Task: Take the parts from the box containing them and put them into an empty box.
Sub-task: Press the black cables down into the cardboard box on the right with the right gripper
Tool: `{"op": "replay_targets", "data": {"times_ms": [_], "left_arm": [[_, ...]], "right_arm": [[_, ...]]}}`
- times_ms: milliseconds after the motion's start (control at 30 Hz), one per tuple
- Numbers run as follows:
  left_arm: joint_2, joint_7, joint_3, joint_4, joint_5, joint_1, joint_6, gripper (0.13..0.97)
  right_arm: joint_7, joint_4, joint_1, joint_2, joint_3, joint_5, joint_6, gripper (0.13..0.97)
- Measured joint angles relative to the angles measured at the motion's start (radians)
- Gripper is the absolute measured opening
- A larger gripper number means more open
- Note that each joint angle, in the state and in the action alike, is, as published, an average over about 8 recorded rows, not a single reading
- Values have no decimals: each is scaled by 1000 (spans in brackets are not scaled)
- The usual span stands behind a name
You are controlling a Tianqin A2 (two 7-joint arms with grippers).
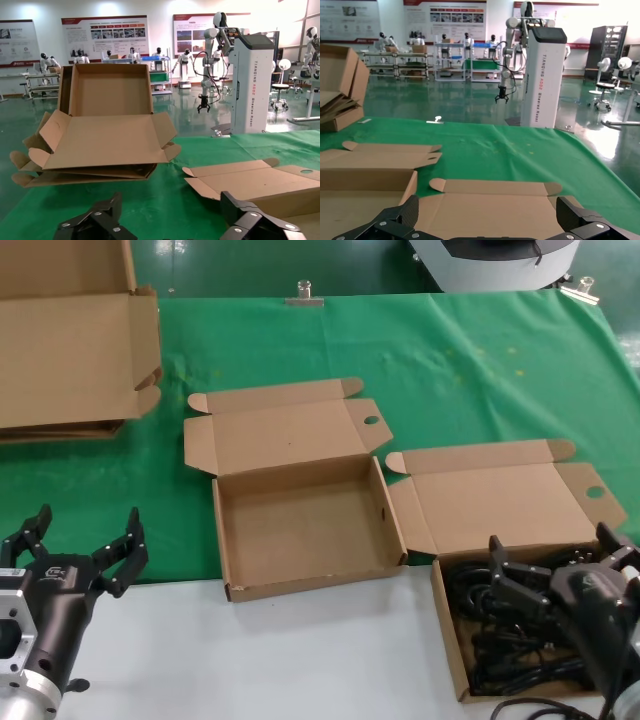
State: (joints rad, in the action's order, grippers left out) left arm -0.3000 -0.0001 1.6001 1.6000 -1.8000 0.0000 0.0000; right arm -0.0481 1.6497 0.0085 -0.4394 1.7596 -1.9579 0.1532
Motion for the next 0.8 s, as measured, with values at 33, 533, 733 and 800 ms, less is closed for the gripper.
{"op": "replay_targets", "data": {"times_ms": [33,533,733,800], "left_arm": [[0,0,0,0,0,0,0,751],[0,0,0,0,0,0,0,439],[0,0,0,0,0,0,0,313],[0,0,0,0,0,0,0,313]], "right_arm": [[-3,3,1,-9,7,-9,4,966],[27,64,63,-278,149,-128,-57,966],[102,67,157,-457,236,-135,-147,966],[135,60,201,-513,268,-119,-183,966]]}}
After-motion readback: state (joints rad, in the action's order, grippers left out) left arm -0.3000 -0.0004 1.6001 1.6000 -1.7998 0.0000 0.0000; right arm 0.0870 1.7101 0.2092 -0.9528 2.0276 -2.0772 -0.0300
